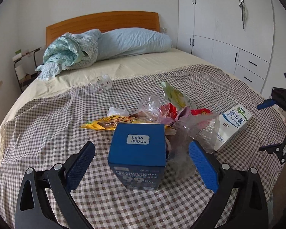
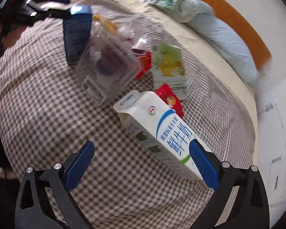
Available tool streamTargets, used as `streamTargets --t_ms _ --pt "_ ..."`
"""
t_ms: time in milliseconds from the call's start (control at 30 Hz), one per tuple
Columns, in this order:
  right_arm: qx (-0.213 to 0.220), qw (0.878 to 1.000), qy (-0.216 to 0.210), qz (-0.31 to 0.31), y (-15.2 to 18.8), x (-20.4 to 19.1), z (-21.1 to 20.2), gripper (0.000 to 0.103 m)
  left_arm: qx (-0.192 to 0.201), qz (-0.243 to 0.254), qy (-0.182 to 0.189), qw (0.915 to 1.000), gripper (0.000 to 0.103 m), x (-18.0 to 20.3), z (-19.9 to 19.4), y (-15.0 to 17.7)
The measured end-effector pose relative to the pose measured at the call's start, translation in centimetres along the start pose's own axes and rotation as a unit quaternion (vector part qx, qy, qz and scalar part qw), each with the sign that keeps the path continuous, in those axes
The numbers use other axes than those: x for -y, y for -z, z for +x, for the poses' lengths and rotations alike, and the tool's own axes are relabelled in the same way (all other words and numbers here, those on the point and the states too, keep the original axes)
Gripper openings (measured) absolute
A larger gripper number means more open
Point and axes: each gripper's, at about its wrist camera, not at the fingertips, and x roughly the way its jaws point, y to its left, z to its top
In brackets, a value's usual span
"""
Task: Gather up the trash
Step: 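Grasp the blue printed box with left tool while right tool grasps the white milk carton, then carry the blue box and milk carton with both tools over the floor trash bag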
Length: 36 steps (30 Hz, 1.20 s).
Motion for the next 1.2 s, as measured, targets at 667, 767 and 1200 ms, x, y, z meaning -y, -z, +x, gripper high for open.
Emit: streamTargets --t_ms 667,767,1200 --pt "-0.221 0.922 -0.045 -0.315 -9.0 -3.1 14.1 0.095 -0.067 0.024 0.040 0.9967 0.058 -2.8 3.5 -1.7" --pt "-0.232 0.924 -0.065 -0.298 -10.1 -2.8 14.8 0.071 -0.060 0.011 0.035 0.9975 0.058 -3.4 3.0 -2.6" --pt "-0.127 0.974 -0.029 -0.186 -11.1 3.5 3.4 0.070 -0.024 0.006 0.008 0.9997 0.059 -2.3 -2.6 -4.6"
